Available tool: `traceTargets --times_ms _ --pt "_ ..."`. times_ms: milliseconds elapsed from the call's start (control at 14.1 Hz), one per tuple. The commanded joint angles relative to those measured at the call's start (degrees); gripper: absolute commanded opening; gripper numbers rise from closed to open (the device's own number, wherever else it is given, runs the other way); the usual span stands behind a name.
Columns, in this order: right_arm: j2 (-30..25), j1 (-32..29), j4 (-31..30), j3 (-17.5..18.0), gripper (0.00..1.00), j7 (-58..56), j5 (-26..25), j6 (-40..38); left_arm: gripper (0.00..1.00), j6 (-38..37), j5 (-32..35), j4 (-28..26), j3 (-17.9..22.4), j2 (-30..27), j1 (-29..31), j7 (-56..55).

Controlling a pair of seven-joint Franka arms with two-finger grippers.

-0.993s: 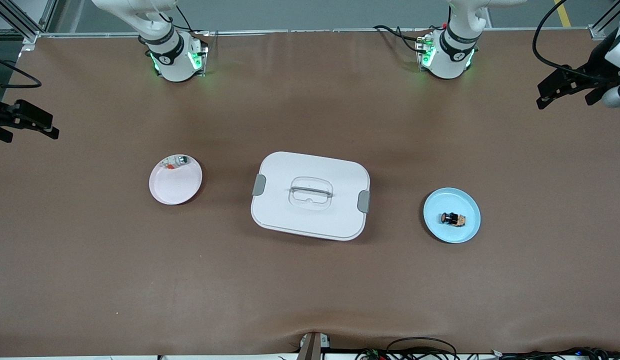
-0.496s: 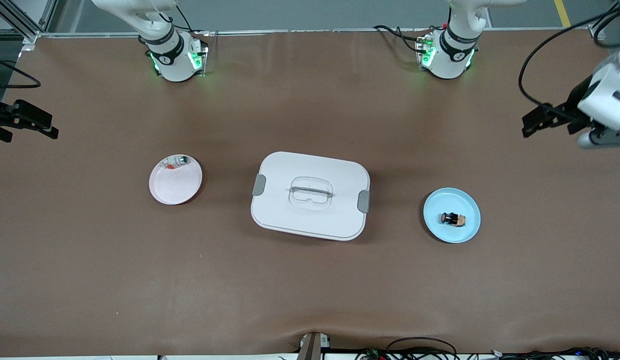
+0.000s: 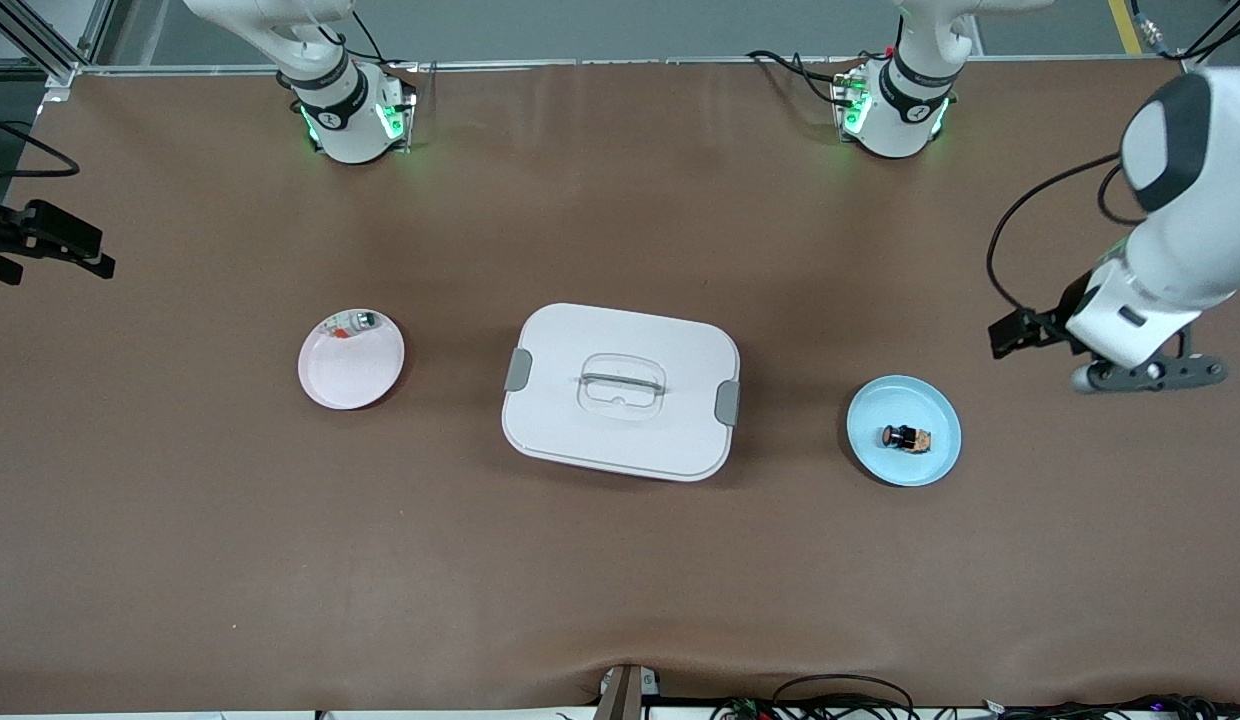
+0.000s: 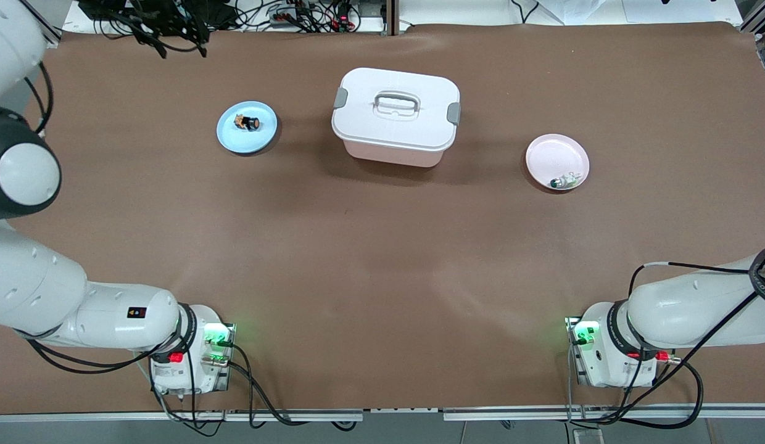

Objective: Transfer orange switch to right arm and place

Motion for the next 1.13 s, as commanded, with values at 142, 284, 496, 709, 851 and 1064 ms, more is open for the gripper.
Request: traceTargets --times_ms 142,284,496,709,851,1064 --pt "-0.84 0.17 -0.91 0.12 1.0 -0.55 -0.03 0.49 1.0 14.49 0.98 -6.01 -0.47 5.72 -0.67 0.87" --pt "-0.93 0.17 -0.91 0.12 1.0 -0.46 0.23 0.49 1.0 19.6 1.07 -7.25 -0.47 9.4 -0.76 0.87" --pt "-1.1 -0.27 -1.26 -0.05 1.0 0.25 3.39 0.49 1.0 23.03 1.24 -7.17 -0.56 13.98 -0.94 0.87" --pt "-1.19 -0.18 -1.26 -0.14 1.0 0.33 3.4 0.4 1.0 25.76 1.24 -7.17 -1.61 17.41 -0.76 1.48" --pt "-1.28 -0.09 -1.35 -0.23 1.0 0.59 2.87 0.14 1.0 26.99 1.24 -7.26 -1.61 18.91 -0.76 1.48" --pt "-1.37 -0.09 -1.35 -0.05 1.0 4.64 2.61 0.05 1.0 29.97 1.24 -7.26 -1.61 21.28 -0.76 1.57"
